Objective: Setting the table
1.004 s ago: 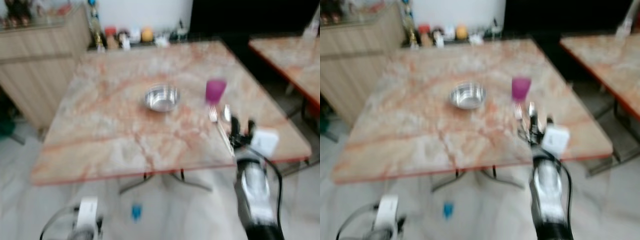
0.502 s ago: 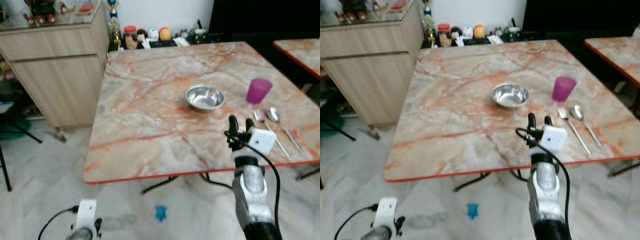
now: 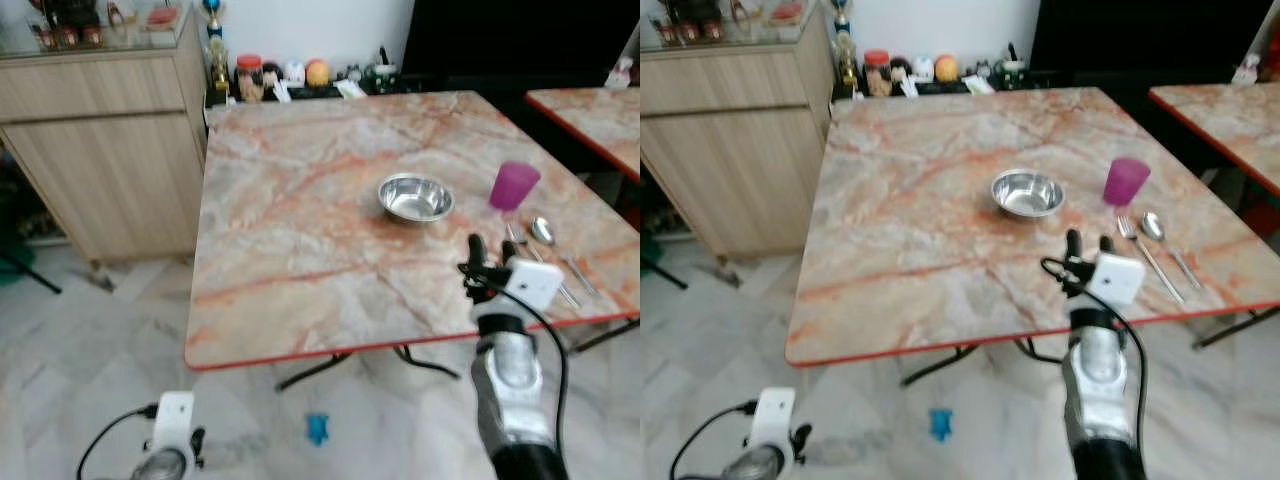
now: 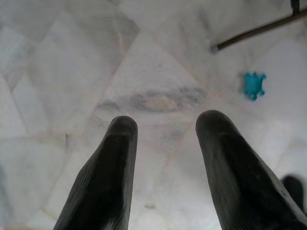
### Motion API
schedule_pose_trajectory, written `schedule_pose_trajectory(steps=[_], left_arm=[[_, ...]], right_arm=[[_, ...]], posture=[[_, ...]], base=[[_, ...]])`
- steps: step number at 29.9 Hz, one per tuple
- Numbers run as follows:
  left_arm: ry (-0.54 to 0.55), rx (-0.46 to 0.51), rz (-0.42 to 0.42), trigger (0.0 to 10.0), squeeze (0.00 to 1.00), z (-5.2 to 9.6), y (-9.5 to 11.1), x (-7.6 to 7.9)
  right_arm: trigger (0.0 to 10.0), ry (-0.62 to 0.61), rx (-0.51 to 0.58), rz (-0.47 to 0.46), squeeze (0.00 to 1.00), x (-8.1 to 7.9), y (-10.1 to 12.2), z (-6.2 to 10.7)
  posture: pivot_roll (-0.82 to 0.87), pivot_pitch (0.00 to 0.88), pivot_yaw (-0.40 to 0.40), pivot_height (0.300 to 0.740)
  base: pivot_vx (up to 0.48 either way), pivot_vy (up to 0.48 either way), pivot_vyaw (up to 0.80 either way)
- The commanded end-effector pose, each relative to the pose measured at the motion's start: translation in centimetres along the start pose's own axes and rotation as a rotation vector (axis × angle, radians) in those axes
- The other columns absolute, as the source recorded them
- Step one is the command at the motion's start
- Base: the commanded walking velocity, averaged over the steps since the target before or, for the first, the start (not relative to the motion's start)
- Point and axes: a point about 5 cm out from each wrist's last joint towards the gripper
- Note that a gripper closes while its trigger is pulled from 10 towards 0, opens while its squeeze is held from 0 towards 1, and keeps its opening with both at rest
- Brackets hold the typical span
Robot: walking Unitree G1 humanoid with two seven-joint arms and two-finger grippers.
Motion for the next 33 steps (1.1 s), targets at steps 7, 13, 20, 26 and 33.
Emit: schedule_pose_trajectory(steps=[7,13,20,26,33], left_arm=[[0.009,-0.011,0.016,10.0,0.00,0.04,-0.24,-0.12],[0.009,-0.011,0.018,10.0,0.00,0.03,-0.22,-0.14],[0.003,-0.012,0.010,10.0,0.00,0.03,-0.23,-0.07],[0.001,-0.012,-0.008,10.0,0.00,0.06,-0.33,-0.02],[0.005,-0.011,-0.017,10.0,0.00,0.07,-0.36,-0.04]], right_arm=[[10.0,-0.011,0.020,-0.013,0.00,0.18,0.52,-0.45],[10.0,-0.016,0.018,-0.011,0.00,0.36,0.47,-0.42],[10.0,-0.016,0.017,-0.011,0.00,0.33,0.44,-0.40],[10.0,-0.006,0.016,-0.002,0.00,0.19,0.41,-0.34],[10.0,-0.002,0.013,-0.001,0.00,0.09,0.36,-0.33]], posture=[[0.02,0.000,-0.007,0.740],[0.02,0.000,-0.006,0.740],[0.02,0.000,-0.006,0.740],[0.02,0.000,-0.008,0.740],[0.02,0.000,-0.009,0.740]], base=[[0.000,0.000,0.17],[0.000,0.000,0.00],[0.000,0.000,0.00],[0.000,-0.137,0.00],[0.000,-0.307,0.00]])
Point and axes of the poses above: a point about 5 cm out from each wrist's last joint towards the gripper, its own z axis pointing back from the gripper into the wrist, its own y axis along the axis of the wrist's last joint, x = y × z, and after that the axes turned 7 degrees about z, right-handed
